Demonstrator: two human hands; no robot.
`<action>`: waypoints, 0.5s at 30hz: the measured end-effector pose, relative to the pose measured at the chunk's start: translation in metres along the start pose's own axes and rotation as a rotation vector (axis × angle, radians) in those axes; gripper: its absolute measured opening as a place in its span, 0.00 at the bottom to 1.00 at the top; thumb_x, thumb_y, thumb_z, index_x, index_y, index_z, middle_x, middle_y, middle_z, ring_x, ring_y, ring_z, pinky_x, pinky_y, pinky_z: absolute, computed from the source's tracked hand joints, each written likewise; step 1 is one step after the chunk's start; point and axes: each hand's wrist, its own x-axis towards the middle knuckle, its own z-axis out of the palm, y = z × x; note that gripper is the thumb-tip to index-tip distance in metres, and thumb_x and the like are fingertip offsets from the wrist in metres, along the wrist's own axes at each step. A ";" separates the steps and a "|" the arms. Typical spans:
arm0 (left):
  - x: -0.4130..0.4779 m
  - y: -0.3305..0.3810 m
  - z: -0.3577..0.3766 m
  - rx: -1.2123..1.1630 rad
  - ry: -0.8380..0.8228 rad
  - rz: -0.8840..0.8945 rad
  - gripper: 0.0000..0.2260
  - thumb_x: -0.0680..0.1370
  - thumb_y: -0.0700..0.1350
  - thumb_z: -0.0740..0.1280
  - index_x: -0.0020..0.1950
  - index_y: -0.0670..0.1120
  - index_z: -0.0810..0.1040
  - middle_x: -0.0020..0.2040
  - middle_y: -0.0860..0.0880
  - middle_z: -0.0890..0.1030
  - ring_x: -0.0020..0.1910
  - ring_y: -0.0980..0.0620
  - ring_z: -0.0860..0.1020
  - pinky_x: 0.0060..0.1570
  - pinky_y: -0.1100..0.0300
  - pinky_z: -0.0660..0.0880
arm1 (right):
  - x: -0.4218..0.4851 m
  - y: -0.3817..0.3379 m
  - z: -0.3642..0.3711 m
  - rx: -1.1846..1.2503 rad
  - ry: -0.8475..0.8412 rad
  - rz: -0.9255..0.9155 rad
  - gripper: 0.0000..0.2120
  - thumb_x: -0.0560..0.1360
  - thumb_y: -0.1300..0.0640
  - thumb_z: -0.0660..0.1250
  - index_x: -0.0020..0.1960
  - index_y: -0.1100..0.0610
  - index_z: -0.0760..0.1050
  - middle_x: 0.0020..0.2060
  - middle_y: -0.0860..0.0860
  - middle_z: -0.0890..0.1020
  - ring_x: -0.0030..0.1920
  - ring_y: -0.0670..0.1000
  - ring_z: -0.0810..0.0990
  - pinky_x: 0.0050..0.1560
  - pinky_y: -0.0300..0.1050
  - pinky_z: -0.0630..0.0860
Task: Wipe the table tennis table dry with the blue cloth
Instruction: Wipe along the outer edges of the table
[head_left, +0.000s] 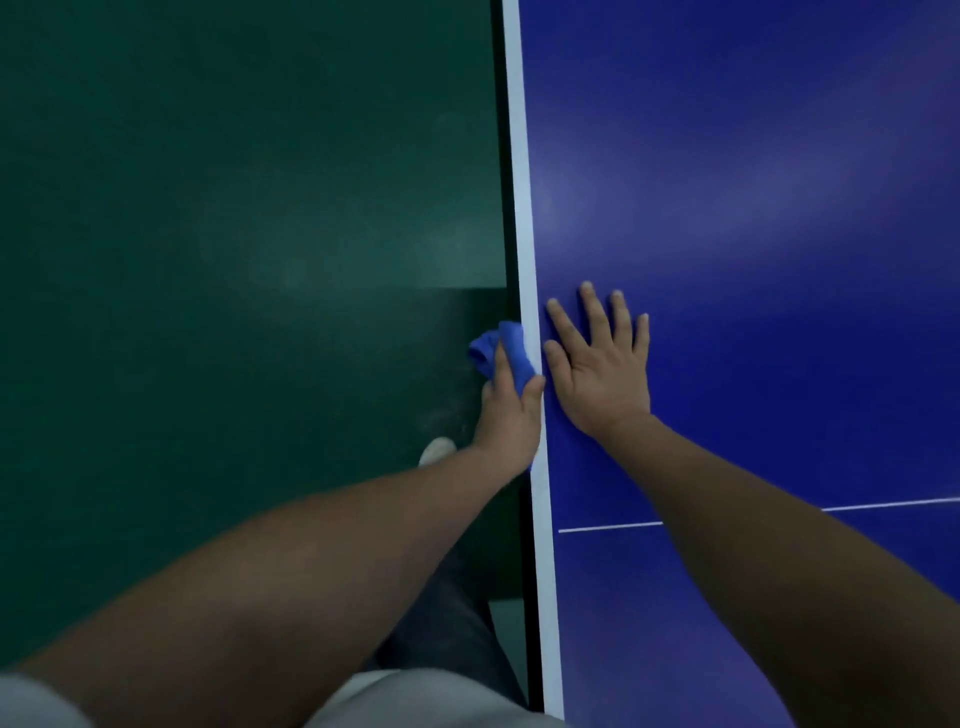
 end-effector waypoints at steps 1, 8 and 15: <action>-0.013 -0.006 0.005 -0.001 0.007 -0.013 0.30 0.85 0.53 0.56 0.82 0.56 0.41 0.78 0.43 0.60 0.74 0.43 0.65 0.59 0.61 0.62 | 0.001 0.001 0.000 -0.001 -0.009 -0.003 0.28 0.82 0.37 0.40 0.81 0.39 0.47 0.82 0.48 0.47 0.81 0.58 0.41 0.78 0.64 0.38; -0.017 -0.011 0.003 0.001 -0.001 -0.021 0.30 0.85 0.52 0.57 0.82 0.56 0.43 0.79 0.44 0.61 0.73 0.49 0.66 0.63 0.61 0.62 | 0.003 0.002 -0.002 0.013 -0.059 -0.011 0.27 0.81 0.36 0.35 0.79 0.38 0.38 0.82 0.48 0.42 0.80 0.57 0.37 0.77 0.65 0.36; 0.087 0.059 -0.020 0.057 0.090 0.049 0.29 0.85 0.52 0.56 0.82 0.53 0.45 0.76 0.39 0.65 0.71 0.40 0.69 0.66 0.53 0.66 | 0.006 0.004 0.000 0.024 -0.031 -0.017 0.27 0.82 0.36 0.38 0.80 0.38 0.43 0.82 0.48 0.44 0.81 0.58 0.38 0.77 0.64 0.36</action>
